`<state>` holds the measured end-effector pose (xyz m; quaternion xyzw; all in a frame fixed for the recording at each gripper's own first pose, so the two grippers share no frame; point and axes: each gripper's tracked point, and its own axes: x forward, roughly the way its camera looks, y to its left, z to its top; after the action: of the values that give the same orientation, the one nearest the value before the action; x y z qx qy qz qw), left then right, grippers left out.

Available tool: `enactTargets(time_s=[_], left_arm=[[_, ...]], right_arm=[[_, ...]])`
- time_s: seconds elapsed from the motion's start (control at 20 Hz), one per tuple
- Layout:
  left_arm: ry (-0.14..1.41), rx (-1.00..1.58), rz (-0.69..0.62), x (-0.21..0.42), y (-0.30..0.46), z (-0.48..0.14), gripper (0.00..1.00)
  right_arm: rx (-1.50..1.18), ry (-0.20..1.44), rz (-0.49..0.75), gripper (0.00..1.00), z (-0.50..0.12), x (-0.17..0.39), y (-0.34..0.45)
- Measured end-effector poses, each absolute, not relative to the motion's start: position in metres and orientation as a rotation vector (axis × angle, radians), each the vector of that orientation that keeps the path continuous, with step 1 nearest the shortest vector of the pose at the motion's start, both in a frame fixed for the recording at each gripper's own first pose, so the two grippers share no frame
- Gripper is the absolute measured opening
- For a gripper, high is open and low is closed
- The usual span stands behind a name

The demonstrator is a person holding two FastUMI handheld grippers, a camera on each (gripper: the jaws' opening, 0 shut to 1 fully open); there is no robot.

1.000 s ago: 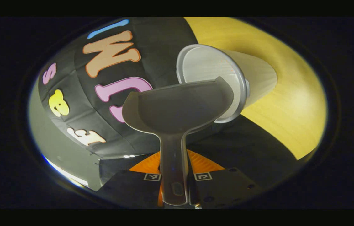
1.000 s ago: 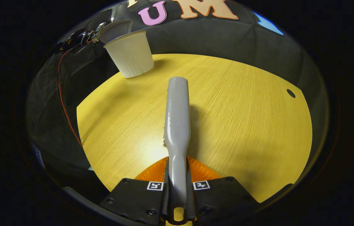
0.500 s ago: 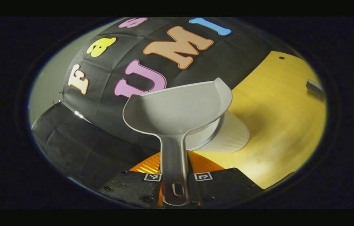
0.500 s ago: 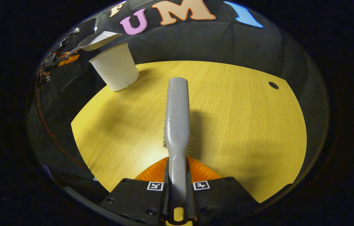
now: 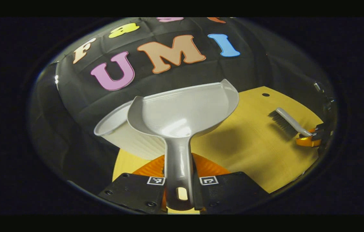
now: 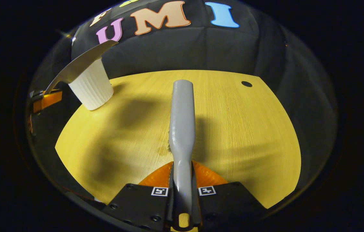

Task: Pick up the small broom and dustpan from the desktop, sweep the trash into the dustpan with the broom, and then empty the trash into the garbage bin.

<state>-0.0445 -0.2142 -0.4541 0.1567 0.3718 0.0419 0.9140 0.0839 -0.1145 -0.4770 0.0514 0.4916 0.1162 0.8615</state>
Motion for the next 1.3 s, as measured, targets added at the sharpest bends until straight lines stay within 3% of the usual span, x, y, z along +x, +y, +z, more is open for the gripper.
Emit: enactTargets(time_s=[0.45, 0.8, 1.15, 1.2, 1.3], left_arm=[[1.027, 0.305, 0.065, -0.103, -0.237, -0.587, 0.24], [1.157, 0.276, 0.072, -0.123, -0.226, -0.610, 0.25], [1.097, 0.288, 0.091, -0.118, -0.224, -0.606, 0.31], [1.081, 0.287, 0.098, -0.117, -0.224, -0.604, 0.33], [1.048, 0.260, 0.092, -0.116, -0.234, -0.599, 0.60]], right_arm=[[-0.006, 1.175, 0.182, 0.19, -0.485, 0.079, -0.115], [-0.072, 1.225, 0.171, 0.20, -0.476, 0.079, -0.119], [-0.031, 1.230, 0.191, 0.24, -0.473, 0.075, -0.111], [-0.026, 1.227, 0.197, 0.30, -0.471, 0.073, -0.111], [-0.031, 1.211, 0.199, 0.43, -0.468, 0.073, -0.111]])
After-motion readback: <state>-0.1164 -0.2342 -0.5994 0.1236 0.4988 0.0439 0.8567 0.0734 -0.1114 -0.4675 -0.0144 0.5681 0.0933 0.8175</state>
